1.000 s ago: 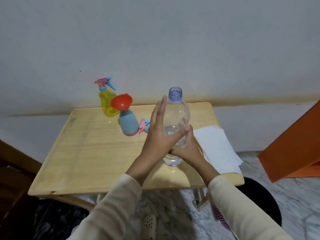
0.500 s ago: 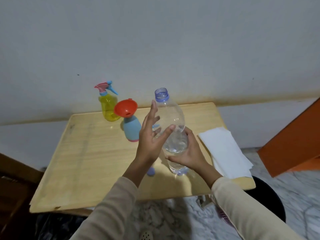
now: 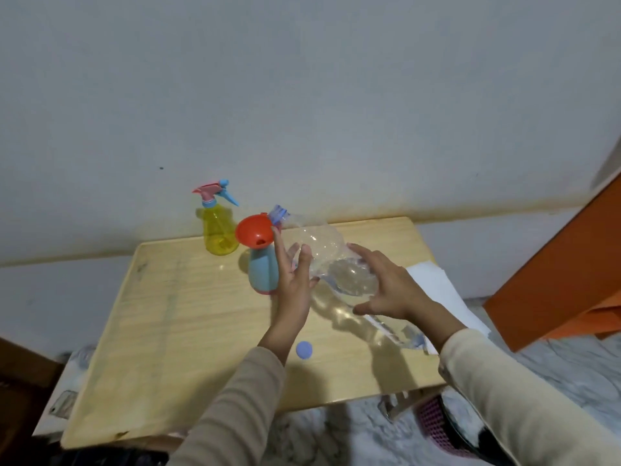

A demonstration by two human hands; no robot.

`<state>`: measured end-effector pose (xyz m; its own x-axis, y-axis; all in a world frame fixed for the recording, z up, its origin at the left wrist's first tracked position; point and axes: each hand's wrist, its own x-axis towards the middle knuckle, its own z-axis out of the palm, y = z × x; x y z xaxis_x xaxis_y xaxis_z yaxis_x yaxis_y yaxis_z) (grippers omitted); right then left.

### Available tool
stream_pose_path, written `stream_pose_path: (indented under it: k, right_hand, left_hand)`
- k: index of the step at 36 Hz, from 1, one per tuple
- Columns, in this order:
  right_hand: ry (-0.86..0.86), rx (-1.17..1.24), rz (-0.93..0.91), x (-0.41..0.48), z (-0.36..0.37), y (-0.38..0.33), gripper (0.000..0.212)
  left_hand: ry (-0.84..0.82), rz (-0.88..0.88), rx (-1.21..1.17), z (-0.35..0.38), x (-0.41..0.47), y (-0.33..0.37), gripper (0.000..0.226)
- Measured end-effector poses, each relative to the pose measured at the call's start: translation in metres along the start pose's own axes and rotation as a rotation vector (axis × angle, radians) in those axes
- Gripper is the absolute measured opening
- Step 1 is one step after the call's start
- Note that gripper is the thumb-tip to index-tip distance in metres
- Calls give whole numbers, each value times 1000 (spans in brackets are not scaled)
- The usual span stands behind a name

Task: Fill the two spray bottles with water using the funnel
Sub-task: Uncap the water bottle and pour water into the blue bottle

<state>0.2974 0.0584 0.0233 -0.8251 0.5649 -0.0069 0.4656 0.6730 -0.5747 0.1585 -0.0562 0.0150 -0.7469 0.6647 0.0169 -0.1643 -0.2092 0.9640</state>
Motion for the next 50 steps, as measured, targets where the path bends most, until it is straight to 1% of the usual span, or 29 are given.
stream_pose_path:
  k: [4,7,13,18,34,41,50]
  right_hand:
    - [-50,-139,59,-1,-4,1,108]
    - [-88,-178,102,-1,-7,-2,108]
    - [-137,-201,154,0,-10,-12,108]
    - [-156,-259,173,5,-17,-21,108]
    - [-206,-338,185,18,-41,-35,105]
    - [-221,-370,190,23,-49,-40,105]
    - [-236,-393,201,21,-52,-42,107]
  left_hand:
    - [22,-74,-76,3,-5,-10,63]
    - [38,-141,-113,2,-5,-13,62]
    - [42,-129,-151,-1,-3,-20,59]
    - [74,-178,-218,1,1,-19,58]
    - [152,-215,-290,9,15,-15,58]
    - [174,-274,-338,13,18,-16,57]
    - [196,-285,-339,16,16,-14,60]
